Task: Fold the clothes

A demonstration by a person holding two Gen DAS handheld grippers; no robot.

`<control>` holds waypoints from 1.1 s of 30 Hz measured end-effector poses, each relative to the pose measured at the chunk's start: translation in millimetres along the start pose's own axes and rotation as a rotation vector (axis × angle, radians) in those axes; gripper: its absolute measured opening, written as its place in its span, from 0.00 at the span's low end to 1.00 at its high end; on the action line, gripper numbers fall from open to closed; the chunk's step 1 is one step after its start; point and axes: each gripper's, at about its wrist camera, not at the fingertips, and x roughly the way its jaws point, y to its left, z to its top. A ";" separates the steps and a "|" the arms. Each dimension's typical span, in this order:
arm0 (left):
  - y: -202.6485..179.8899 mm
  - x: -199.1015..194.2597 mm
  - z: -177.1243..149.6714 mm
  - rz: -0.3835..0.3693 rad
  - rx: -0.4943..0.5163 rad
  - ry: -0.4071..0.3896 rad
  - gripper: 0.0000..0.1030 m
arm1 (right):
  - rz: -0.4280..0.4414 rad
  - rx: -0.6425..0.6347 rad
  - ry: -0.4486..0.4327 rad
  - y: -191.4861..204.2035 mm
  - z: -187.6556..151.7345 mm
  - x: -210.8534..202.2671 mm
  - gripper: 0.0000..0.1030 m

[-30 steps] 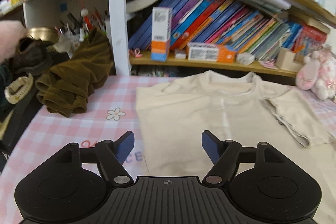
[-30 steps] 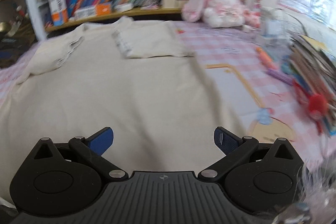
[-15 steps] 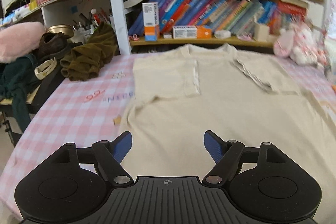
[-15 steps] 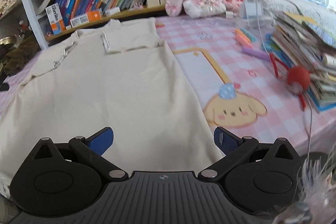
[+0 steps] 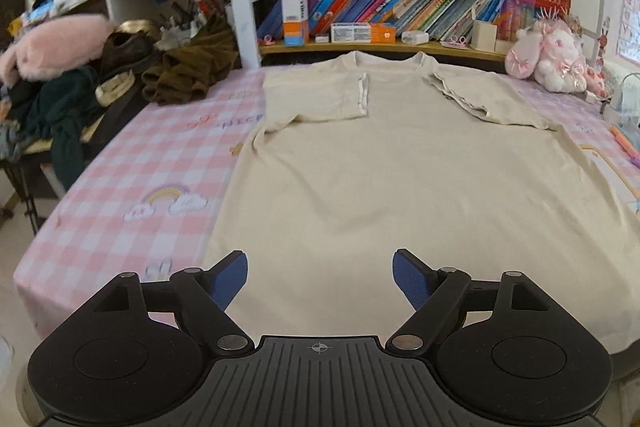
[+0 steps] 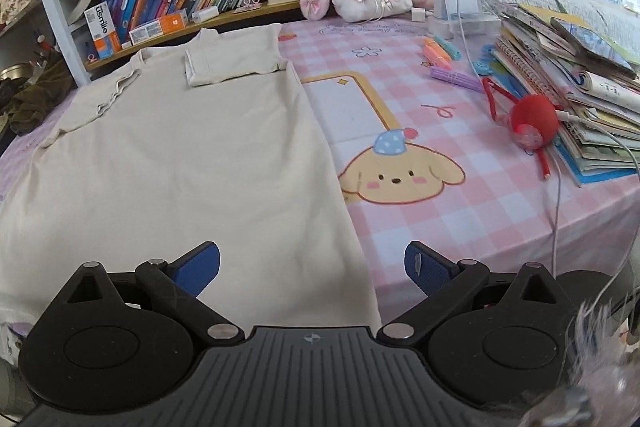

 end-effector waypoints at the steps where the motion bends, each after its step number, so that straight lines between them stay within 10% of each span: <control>1: 1.6 -2.3 -4.0 -0.002 -0.011 0.006 0.80 | 0.004 0.001 0.001 -1.0 -1.3 -2.2 0.98; 12: 35.2 -21.1 -38.1 0.021 -0.078 0.052 0.80 | 0.067 0.027 0.079 -27.8 -21.3 -15.0 0.67; 33: 101.3 -1.4 -74.4 -0.042 -0.107 0.106 0.66 | 0.217 0.197 0.319 -69.7 4.8 27.9 0.40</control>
